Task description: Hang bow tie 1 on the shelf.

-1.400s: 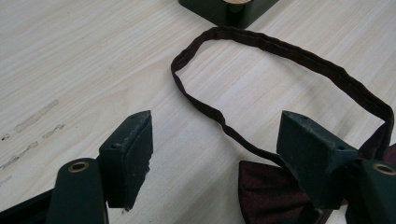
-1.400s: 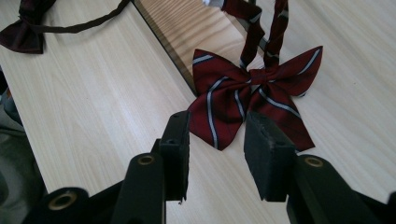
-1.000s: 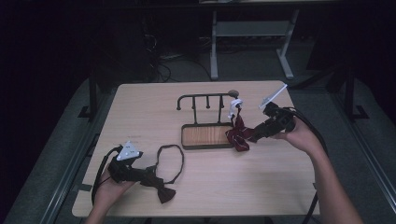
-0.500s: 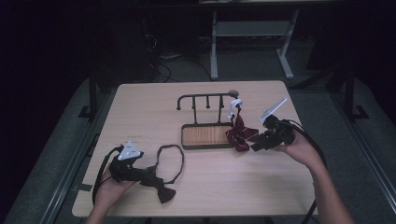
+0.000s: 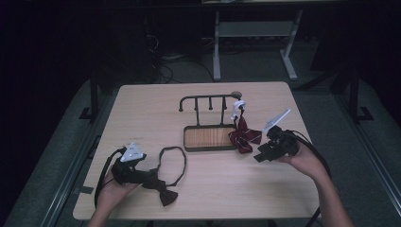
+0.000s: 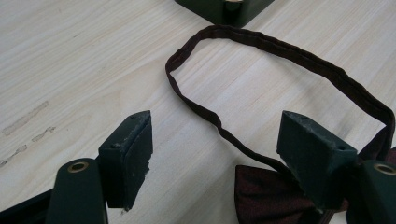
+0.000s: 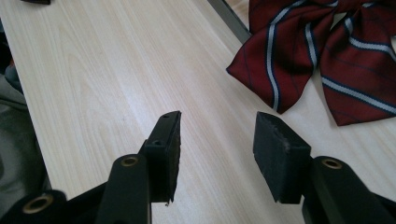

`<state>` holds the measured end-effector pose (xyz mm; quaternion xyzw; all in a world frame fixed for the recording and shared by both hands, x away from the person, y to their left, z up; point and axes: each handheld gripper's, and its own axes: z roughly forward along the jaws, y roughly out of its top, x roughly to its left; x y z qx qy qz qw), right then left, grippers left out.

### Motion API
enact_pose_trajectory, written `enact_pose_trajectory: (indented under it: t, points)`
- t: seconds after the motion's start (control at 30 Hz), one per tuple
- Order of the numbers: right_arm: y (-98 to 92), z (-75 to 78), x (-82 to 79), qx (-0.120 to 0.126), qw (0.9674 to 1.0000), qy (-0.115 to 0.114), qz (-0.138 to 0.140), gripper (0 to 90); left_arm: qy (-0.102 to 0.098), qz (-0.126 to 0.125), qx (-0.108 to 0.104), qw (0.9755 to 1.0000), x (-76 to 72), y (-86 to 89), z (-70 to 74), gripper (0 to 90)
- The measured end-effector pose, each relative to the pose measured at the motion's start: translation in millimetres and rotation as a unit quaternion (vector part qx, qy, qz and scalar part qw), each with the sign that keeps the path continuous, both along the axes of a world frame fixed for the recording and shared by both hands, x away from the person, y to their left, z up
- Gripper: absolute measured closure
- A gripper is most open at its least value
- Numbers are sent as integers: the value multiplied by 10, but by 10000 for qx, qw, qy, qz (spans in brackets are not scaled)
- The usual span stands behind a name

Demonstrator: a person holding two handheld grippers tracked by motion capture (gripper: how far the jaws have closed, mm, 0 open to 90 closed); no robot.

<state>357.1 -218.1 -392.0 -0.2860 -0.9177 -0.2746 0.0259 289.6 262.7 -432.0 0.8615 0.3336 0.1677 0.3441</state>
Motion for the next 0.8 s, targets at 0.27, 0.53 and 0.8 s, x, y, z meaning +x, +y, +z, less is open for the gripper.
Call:
enact_pose_trajectory:
  t: [0.27, 0.53, 0.8]
  points:
    - [-32, -76, -78, 53, 10000, 12, -19, 503, 16, 6, -86, 10000, 6, 0, 14, 273]
    - [-39, -181, -163, 137, 9999, 31, -50, 487, 54, -43, -17, 10000, 31, -40, 24, 276]
    - [-66, -297, -218, 236, 9997, 52, -65, 454, 124, -246, 44, 9996, 74, -126, 64, 298]
